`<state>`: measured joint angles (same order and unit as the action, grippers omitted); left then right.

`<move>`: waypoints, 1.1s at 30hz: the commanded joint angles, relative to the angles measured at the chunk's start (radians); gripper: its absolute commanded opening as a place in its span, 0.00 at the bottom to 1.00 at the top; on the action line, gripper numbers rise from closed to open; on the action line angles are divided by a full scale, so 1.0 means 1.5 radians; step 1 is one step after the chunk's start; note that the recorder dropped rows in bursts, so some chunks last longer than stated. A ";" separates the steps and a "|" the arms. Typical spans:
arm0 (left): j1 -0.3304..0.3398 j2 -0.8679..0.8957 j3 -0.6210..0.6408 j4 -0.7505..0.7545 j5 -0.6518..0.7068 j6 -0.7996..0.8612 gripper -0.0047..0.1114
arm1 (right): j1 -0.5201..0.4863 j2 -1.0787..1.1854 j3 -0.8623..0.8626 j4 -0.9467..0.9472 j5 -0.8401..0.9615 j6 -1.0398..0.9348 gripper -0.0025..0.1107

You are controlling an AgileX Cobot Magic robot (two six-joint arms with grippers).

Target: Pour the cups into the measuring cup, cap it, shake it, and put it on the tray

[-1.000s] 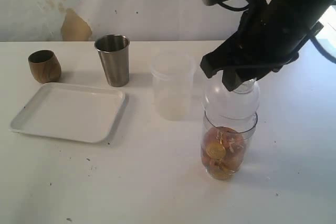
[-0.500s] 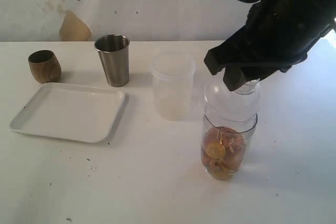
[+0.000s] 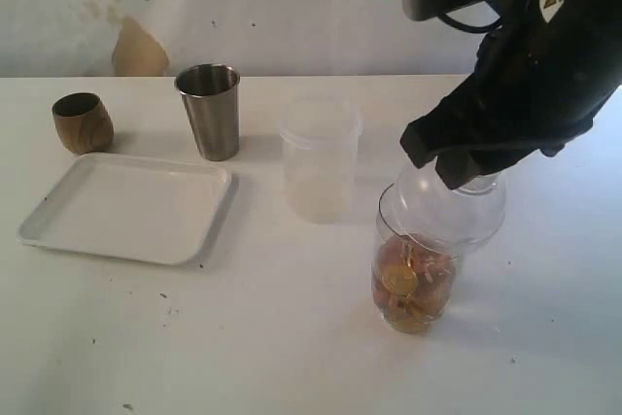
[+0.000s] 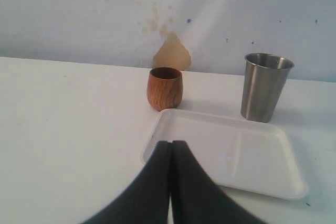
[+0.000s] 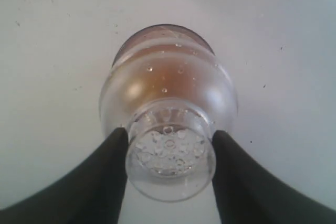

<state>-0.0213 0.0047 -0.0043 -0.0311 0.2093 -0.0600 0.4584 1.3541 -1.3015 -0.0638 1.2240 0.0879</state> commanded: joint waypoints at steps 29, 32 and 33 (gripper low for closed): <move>-0.001 -0.003 0.003 0.003 -0.009 -0.002 0.04 | -0.008 0.030 0.009 -0.010 -0.049 -0.002 0.02; -0.001 -0.003 0.003 0.003 -0.009 -0.002 0.04 | -0.008 0.030 0.012 -0.010 -0.063 -0.002 0.02; -0.001 -0.003 0.003 0.003 -0.009 -0.002 0.04 | -0.008 0.030 0.013 -0.010 -0.067 -0.002 0.02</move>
<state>-0.0213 0.0047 -0.0043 -0.0311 0.2093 -0.0600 0.4584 1.4001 -1.2932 -0.0690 1.1556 0.0879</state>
